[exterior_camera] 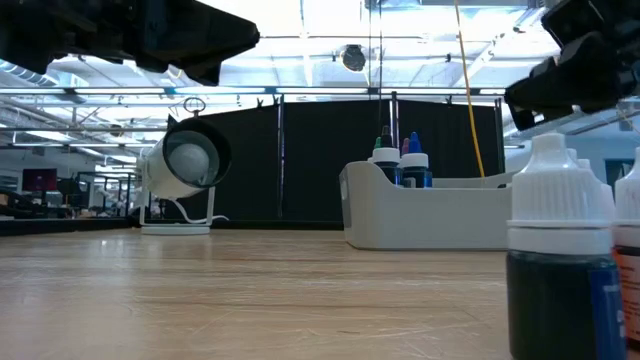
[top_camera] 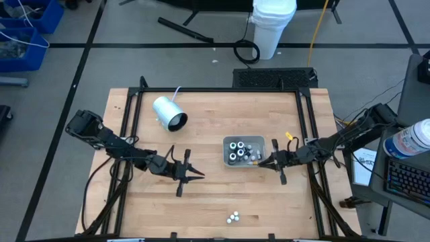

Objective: Pick & Place food coloring
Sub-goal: Put the small blue food coloring bottle into the gray bin

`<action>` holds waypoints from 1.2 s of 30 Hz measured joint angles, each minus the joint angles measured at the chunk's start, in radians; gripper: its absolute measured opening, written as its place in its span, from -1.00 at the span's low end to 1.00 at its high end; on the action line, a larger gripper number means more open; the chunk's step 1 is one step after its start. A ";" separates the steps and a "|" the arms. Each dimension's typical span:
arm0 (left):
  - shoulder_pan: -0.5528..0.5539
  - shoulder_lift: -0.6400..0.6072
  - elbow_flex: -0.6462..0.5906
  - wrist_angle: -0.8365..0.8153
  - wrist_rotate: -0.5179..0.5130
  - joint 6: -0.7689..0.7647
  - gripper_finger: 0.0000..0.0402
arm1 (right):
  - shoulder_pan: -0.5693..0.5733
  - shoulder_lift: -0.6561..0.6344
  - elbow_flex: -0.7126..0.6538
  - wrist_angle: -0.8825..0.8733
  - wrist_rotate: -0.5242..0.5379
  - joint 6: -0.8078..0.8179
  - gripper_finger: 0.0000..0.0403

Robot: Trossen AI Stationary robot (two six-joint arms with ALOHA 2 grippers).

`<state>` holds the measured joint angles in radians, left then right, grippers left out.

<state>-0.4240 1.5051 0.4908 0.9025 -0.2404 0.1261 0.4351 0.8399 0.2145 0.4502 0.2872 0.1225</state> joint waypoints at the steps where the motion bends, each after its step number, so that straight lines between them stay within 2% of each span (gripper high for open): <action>1: 0.000 0.000 0.000 -0.004 -0.005 0.000 -0.77 | -0.001 -0.007 -0.016 0.008 0.002 -0.013 -0.94; 8: 0.000 0.000 0.000 -0.016 -0.081 -0.018 -0.77 | -0.001 -0.060 -0.063 0.010 0.001 -0.086 -0.98; 15: 0.001 0.000 0.000 -0.082 -0.088 -0.025 -0.77 | -0.001 -0.094 -0.064 0.010 0.000 -0.105 -0.99; 21: 0.007 0.000 0.000 -0.129 -0.190 0.016 -0.77 | -0.001 -0.094 -0.064 0.012 0.000 -0.165 -0.99; 29: 0.053 0.000 0.002 -0.095 -0.190 -0.151 -0.77 | -0.001 -0.094 -0.064 0.059 -0.004 -0.197 -1.00; 33: 0.040 0.053 0.096 -0.278 -0.180 -0.264 -0.77 | -0.001 -0.094 -0.064 0.063 -0.004 -0.187 -0.99; 36: -0.006 0.148 0.260 -0.408 -0.152 -0.258 -0.77 | -0.001 -0.096 -0.064 0.064 -0.004 -0.184 -0.99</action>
<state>-0.4298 1.6530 0.7512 0.4940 -0.3922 -0.1324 0.4339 0.7434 0.1505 0.5141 0.2828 -0.0616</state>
